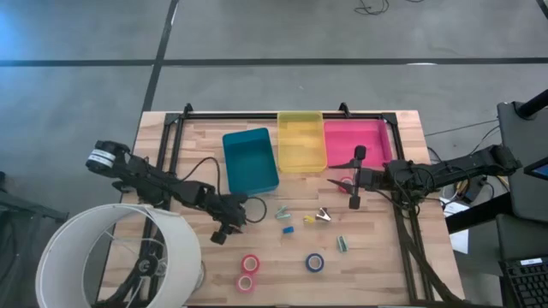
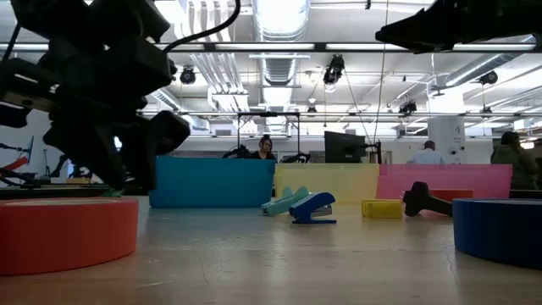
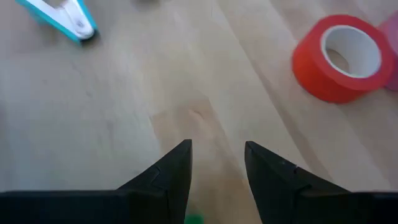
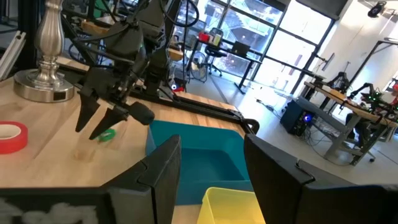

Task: Pick and place Stapler, Stapler remover, tape
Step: Put the green stapler into the blue bin

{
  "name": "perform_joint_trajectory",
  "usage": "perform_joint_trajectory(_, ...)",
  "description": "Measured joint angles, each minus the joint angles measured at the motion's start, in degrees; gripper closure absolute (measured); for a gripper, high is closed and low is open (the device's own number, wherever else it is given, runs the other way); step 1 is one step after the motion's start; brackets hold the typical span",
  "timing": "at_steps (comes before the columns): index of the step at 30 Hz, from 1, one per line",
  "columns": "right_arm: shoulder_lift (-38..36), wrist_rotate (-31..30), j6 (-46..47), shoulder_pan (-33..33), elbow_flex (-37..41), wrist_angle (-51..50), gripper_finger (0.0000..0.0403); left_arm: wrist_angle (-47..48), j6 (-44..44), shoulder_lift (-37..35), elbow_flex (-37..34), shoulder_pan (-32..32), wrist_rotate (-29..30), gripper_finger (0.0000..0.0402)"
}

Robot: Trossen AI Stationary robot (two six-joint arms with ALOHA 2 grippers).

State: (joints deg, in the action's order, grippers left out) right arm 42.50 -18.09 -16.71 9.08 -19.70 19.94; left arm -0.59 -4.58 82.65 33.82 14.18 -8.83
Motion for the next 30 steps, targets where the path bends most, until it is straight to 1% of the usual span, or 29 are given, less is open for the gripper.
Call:
perform_joint_trajectory(4, 0.0, 0.0, 0.0, 0.0, 0.0, 0.0, 0.0229, 2.0, -2.1, 0.1, 2.0, 0.0, 0.4, 0.0251)
perform_joint_trajectory(6, 0.0, 0.0, 0.0, 0.0, 0.0, 0.0, 0.0229, 4.7, -3.4, -0.5, 3.8, 0.0, 2.1, 0.0251)
perform_joint_trajectory(8, 0.0, 0.0, 0.0, 0.0, 0.0, 0.0, 0.0229, 11.4, -3.2, -0.8, 6.4, 0.0, 4.3, 0.0250)
perform_joint_trajectory(11, 0.0, 0.0, 0.1, 0.0, 0.0, 0.0, 0.0229, 24.9, -0.2, -0.8, 9.9, -0.1, 7.9, 0.0250)
perform_joint_trajectory(13, 0.0, 0.0, 0.0, 0.0, 0.0, 0.0, 0.0229, 29.1, 2.9, -0.8, 11.1, 0.0, 8.3, 0.0250)
perform_joint_trajectory(16, 0.0, 0.0, 0.0, 0.0, 0.0, 0.0, 0.0229, 30.7, 5.7, -0.8, 11.1, 0.0, 8.3, 0.0250)
perform_joint_trajectory(21, 0.0, 0.0, 0.2, 0.0, 0.0, 0.0, 0.0229, 30.5, 5.8, -0.8, 10.0, 0.0, 8.3, 0.0250)
perform_joint_trajectory(28, 0.0, 0.0, 0.0, 0.0, 0.0, 0.0, 0.0229, 24.7, 6.1, -0.8, 6.2, 0.0, 8.4, 0.0250)
perform_joint_trajectory(30, 0.0, 0.0, 0.0, 0.0, 0.0, 0.0, 0.0229, 24.5, 6.1, -0.8, 5.6, 0.0, 8.4, 0.0253)
